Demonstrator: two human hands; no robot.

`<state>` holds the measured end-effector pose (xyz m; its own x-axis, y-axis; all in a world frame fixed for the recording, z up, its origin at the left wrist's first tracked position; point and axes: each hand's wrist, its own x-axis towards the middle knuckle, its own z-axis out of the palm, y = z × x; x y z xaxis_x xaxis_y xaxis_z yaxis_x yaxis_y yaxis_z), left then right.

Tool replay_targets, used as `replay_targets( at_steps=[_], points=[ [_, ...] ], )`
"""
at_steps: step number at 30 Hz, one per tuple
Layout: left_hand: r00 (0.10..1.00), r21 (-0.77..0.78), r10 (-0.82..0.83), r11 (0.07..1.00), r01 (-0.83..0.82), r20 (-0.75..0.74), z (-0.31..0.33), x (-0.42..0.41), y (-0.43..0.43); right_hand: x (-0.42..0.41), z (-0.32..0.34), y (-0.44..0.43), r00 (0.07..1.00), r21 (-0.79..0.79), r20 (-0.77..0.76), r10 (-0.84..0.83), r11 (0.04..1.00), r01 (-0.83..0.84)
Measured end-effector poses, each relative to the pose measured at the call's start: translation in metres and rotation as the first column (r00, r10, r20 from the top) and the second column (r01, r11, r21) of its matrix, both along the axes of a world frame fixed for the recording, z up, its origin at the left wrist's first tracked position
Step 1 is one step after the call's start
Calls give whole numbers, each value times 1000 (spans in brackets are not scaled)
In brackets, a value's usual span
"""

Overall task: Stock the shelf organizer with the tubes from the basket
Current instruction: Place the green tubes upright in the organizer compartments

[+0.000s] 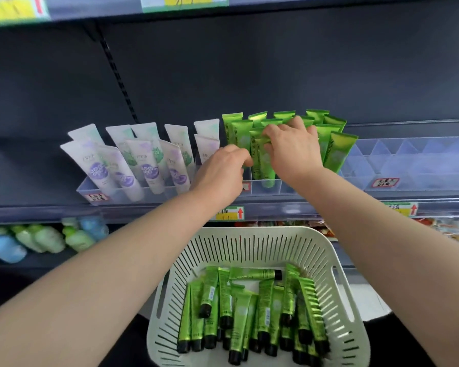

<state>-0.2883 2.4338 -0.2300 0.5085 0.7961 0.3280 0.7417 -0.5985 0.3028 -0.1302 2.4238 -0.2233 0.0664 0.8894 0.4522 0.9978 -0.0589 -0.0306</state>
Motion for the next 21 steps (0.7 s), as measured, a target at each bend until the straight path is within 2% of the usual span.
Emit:
replay_targets(
  at_steps=[3,6,7,9,12,14,17,19,21],
  points=[
    [998,-13,-20,1000,21,60,-7,-3,-6,-5,-2,-7,999,154,19,46,987,-49],
    [990,-46,-33,998,39,134,-27,-9,-16,-15,-18,-26,993,371,32,115,921,-119],
    [990,-73,-20,997,31,138,-36,-12,-20,-18,-29,-34,989,396,23,145,907,-142],
    [993,-134,14,991,2,119,-59,-21,-26,-22,-60,-49,980,350,-11,197,919,-181],
    [998,-245,67,968,-60,20,-100,-35,-34,-27,-122,-72,978,110,-64,198,976,-190],
    [992,-323,107,938,-125,-71,-128,-45,-41,-29,-160,-86,982,-175,-111,155,969,-172],
    [983,-398,110,904,-159,-145,-161,-57,-51,-28,-207,-99,991,-582,-131,14,808,-88],
    [980,-426,113,888,-174,-166,-176,-60,-56,-28,-230,-105,992,-741,-95,-89,672,-11],
    [979,-452,108,875,-176,-173,-188,-59,-57,-32,-246,-109,987,-818,-64,-150,574,35]
  ],
)
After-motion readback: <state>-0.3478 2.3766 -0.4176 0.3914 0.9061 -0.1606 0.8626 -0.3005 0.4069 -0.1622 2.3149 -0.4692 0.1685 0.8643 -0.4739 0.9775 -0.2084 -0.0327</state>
